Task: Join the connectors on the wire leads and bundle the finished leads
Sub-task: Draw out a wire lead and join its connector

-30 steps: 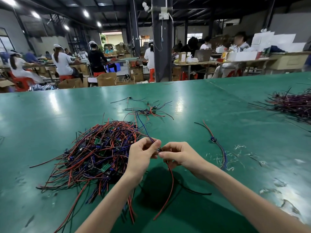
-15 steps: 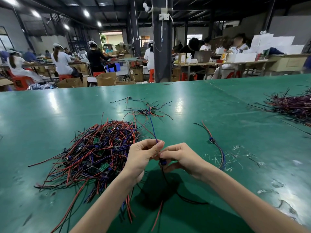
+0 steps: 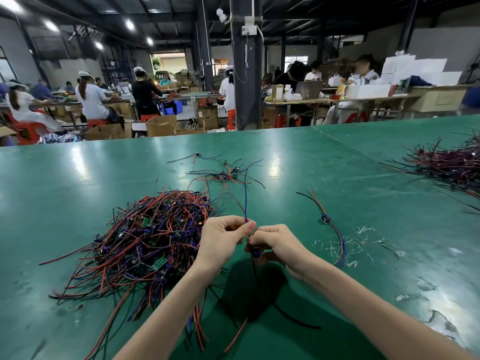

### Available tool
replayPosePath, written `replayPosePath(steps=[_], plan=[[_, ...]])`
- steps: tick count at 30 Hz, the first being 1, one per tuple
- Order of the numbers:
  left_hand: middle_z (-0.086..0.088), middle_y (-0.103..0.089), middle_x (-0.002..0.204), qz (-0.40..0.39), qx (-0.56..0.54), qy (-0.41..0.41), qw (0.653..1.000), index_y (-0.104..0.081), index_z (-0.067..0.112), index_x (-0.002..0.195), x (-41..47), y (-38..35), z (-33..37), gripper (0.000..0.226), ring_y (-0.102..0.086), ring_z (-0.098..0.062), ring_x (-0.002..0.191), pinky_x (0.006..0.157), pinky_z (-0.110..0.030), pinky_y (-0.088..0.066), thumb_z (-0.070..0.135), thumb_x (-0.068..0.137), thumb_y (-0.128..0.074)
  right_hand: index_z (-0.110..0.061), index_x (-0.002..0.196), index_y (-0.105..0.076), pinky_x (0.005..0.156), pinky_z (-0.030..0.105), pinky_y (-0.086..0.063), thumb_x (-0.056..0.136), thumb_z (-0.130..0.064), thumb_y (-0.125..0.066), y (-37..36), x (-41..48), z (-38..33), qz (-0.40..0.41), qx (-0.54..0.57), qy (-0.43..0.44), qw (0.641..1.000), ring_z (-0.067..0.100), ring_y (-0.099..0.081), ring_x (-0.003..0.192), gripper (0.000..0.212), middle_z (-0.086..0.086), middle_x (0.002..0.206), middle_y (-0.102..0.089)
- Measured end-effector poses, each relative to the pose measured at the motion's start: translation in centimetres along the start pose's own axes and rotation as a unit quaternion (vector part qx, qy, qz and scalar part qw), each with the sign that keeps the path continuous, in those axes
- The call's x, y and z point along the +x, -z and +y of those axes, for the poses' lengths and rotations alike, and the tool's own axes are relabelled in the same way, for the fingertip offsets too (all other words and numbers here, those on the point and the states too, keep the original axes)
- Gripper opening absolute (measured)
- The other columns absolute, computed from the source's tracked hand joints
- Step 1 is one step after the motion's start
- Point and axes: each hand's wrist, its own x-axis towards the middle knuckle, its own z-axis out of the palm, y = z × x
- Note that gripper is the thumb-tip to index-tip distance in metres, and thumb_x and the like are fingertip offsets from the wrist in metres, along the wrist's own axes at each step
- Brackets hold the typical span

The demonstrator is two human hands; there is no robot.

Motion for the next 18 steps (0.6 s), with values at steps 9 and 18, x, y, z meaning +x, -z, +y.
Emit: replayPosePath(steps=[9, 18], plan=[[0.0, -0.057, 0.052, 0.068, 0.058, -0.004, 0.996, -0.072, 0.008, 0.067, 2.9, -1.7, -0.2, 0.015, -0.047, -0.01, 0.047, 0.054, -0.022, -0.045, 0.014, 0.08, -0.075, -0.014, 0.051, -0.063, 0.044, 0.02, -0.038, 0.082, -0.002, -0.058, 1.1, 1.3, -0.1, 0.062, 0.06, -0.011, 0.996, 0.012, -0.047, 0.049, 0.034, 0.003, 0.056, -0.061], [0.003, -0.061, 0.054, 0.179, 0.02, 0.003, 0.984, -0.071, 0.011, 0.067, 3.8, -0.9, -1.6, 0.015, -0.054, -0.003, 0.041, 0.061, -0.034, -0.054, 0.013, 0.082, -0.073, -0.014, 0.048, -0.062, 0.046, 0.021, -0.039, 0.082, -0.003, -0.057, 0.7, 1.2, 0.3, 0.031, 0.038, 0.0, 0.999, 0.013, -0.047, 0.049, 0.036, 0.002, 0.055, -0.061]])
